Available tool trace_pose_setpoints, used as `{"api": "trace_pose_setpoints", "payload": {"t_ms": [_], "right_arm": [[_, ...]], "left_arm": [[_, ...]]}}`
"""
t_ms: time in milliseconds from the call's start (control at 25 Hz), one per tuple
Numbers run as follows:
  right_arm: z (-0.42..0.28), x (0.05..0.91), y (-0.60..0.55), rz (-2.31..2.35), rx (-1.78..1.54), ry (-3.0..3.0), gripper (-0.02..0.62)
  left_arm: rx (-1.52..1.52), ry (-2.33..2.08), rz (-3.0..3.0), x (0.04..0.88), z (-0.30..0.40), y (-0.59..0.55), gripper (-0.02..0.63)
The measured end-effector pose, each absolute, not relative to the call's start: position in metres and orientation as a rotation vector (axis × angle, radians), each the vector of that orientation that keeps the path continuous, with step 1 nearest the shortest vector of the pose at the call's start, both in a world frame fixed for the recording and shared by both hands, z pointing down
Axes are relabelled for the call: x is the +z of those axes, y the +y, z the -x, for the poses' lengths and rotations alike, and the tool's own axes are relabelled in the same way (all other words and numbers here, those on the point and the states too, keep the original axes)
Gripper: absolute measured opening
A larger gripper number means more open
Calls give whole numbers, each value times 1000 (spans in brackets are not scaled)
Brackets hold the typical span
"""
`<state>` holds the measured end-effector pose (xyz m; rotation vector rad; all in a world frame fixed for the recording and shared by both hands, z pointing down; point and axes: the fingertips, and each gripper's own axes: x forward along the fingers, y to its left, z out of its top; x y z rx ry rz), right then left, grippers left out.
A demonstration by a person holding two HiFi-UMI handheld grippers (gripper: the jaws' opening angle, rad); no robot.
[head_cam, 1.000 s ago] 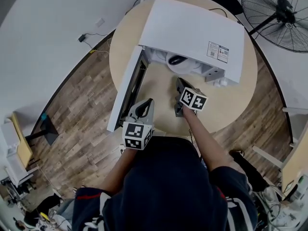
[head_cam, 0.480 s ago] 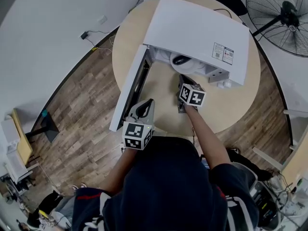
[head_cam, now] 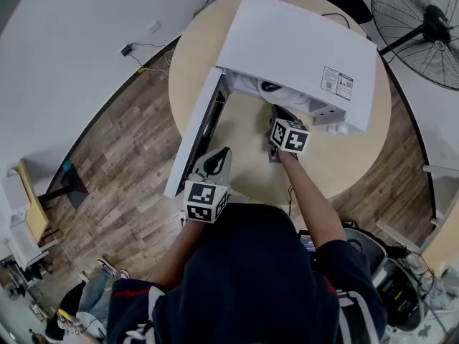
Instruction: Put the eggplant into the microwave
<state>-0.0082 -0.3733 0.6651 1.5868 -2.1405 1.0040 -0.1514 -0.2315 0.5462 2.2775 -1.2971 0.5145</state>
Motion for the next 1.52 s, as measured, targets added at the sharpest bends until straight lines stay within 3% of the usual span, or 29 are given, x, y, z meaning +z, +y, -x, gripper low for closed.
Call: {"api": "trace_pose_setpoints", "payload": {"t_ms": [840, 1520], "right_arm": [[2, 658, -394, -1581, 1003, -2138, 17], [3, 597, -315, -1399, 824, -2305, 14]], "left_arm": [[495, -1326, -2249, 545, 153, -238, 15], [428, -1357, -2321, 523, 134, -230, 15]]}}
